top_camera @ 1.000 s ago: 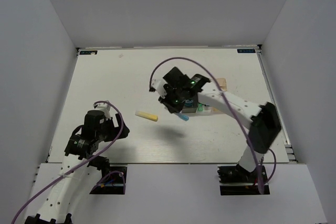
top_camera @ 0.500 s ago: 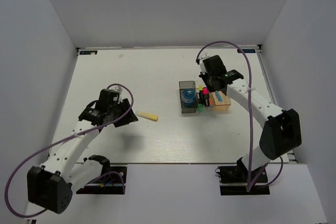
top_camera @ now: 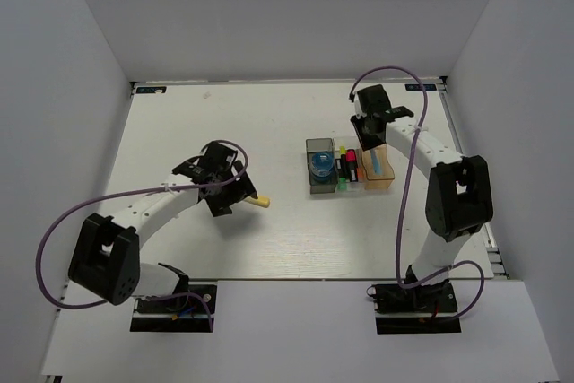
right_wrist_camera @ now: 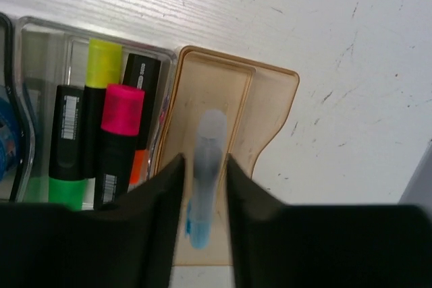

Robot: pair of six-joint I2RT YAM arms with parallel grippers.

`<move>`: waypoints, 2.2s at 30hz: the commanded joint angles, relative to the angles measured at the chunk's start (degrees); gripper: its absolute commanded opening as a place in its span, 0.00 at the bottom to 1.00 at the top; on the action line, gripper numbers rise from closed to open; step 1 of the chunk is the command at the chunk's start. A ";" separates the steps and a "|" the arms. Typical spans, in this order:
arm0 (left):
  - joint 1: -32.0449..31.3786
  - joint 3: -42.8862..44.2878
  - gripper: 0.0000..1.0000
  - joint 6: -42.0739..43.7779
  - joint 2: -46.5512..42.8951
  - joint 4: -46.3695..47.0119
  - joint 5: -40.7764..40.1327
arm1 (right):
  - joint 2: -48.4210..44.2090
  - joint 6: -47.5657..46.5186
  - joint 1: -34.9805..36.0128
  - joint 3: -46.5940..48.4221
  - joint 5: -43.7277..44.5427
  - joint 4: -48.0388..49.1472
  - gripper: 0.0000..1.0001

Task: Sort the stationery into containers
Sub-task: Place the stationery into the container, then grab a piece of stationery with the left arm, then place the stationery into the container

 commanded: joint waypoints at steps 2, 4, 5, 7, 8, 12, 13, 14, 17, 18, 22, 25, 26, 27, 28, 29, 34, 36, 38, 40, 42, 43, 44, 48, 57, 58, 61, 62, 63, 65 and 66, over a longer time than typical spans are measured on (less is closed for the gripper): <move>-0.61 2.70 0.93 -6.35 3.66 4.00 -0.77 | 0.72 0.98 -1.82 3.83 -2.86 0.24 0.47; -0.61 3.76 0.93 -7.15 6.54 4.53 -0.33 | 0.55 1.07 -2.34 3.66 -4.00 0.24 0.56; -0.79 4.11 0.93 -8.46 7.26 4.45 -0.42 | -0.41 1.33 -2.95 3.48 -4.80 -0.11 0.58; -1.05 5.87 0.92 -9.43 10.34 4.54 -0.59 | -1.65 1.42 -3.14 2.61 -5.42 0.06 0.60; -0.96 6.30 0.91 -10.74 11.74 4.19 -0.51 | -3.04 1.68 -3.40 1.99 -7.16 -0.19 0.60; -2.01 9.82 0.85 -15.14 14.91 1.90 -3.57 | -10.51 3.52 -4.10 -2.48 -12.53 -0.46 0.60; -2.02 11.91 0.83 -17.76 15.44 0.68 -5.49 | -11.83 3.79 -4.19 -3.36 -14.10 -0.55 0.60; -2.10 12.72 0.81 -18.48 17.27 -1.24 -6.04 | -15.68 4.14 -4.28 -5.98 -15.34 -0.03 0.60; -2.81 17.99 0.80 -20.95 21.23 -6.35 -8.14 | -21.48 5.55 -4.89 -10.83 -18.77 0.68 0.60; -3.24 19.13 0.80 -21.30 22.29 -7.75 -8.59 | -22.56 5.64 -4.98 -11.54 -20.52 1.03 0.60; -3.95 24.85 0.80 -23.06 27.39 -13.91 -9.47 | -27.48 5.99 -6.03 -15.32 -22.56 1.47 0.60; -4.13 23.72 0.80 -24.29 28.45 -13.93 -9.03 | -30.47 6.08 -7.26 -17.87 -23.87 1.82 0.60; -4.13 22.93 0.80 -24.73 28.45 -12.88 -8.77 | -31.61 6.08 -7.44 -18.31 -24.57 2.00 0.60; -4.21 21.35 0.79 -25.08 27.93 -12.34 -8.77 | -31.97 6.17 -8.14 -18.49 -24.84 2.09 0.60; -4.39 20.82 0.79 -25.69 27.57 -12.08 -8.77 | -32.50 6.43 -8.41 -18.93 -25.97 2.09 0.60; -4.65 20.55 0.79 -25.87 27.40 -12.51 -9.20 | -32.68 6.52 -8.76 -18.93 -26.42 2.17 0.60; -5.27 20.11 0.77 -27.72 28.53 -12.87 -10.52 | -33.81 7.22 -10.34 -19.19 -28.53 2.09 0.60; -5.18 20.98 0.75 -28.33 29.41 -12.86 -10.61 | -34.17 7.22 -10.69 -19.63 -29.14 2.00 0.60; -5.18 21.51 0.70 -28.42 31.26 -12.86 -10.61 | -35.14 7.22 -11.66 -19.98 -29.59 2.09 0.60; -5.27 22.04 0.62 -28.77 32.49 -12.86 -10.87 | -36.10 7.22 -12.36 -20.51 -30.29 2.09 0.60; -5.36 21.69 0.54 -28.95 33.10 -12.34 -11.31 | -36.54 8.61 -13.50 -20.86 -31.26 1.91 0.60; -5.36 21.52 0.52 -29.04 33.37 -12.34 -11.31 | -36.98 8.80 -13.68 -20.86 -31.61 2.00 0.60; -5.27 21.25 0.47 -29.21 33.72 -12.25 -11.40 | -37.16 8.98 -14.38 -20.78 -32.66 1.74 0.60; -5.27 19.06 0.26 -29.30 33.81 -10.58 -11.32 | -37.86 9.68 -15.61 -21.21 -34.24 1.74 0.60; -15.28 31.86 0.00 -10.60 26.71 -17.60 -21.31 | -40.94 3.18 -17.55 -23.32 -40.39 -1.16 0.83; -18.94 33.10 0.00 -6.58 26.34 -18.22 -22.99 | -41.46 3.27 -17.55 -23.76 -41.10 -0.73 0.58; -22.39 37.33 0.00 0.02 24.50 -16.56 -23.00 | -43.75 4.93 -17.99 -25.61 -40.22 0.06 0.00; -23.63 39.16 0.00 1.36 24.32 -13.16 -21.00 | -45.06 5.20 -17.99 -26.13 -39.79 0.24 0.00; -24.25 39.61 0.00 2.76 24.06 -12.00 -20.20 | -45.59 5.72 -18.16 -26.40 -39.26 0.50 0.00; -26.00 41.10 0.00 6.10 24.58 -5.54 -17.75 | -47.60 5.99 -18.34 -27.10 -35.67 1.55 0.53; -26.45 41.55 0.00 6.12 24.58 -3.74 -16.86 | -48.05 6.60 -18.34 -27.28 -35.65 1.56 0.64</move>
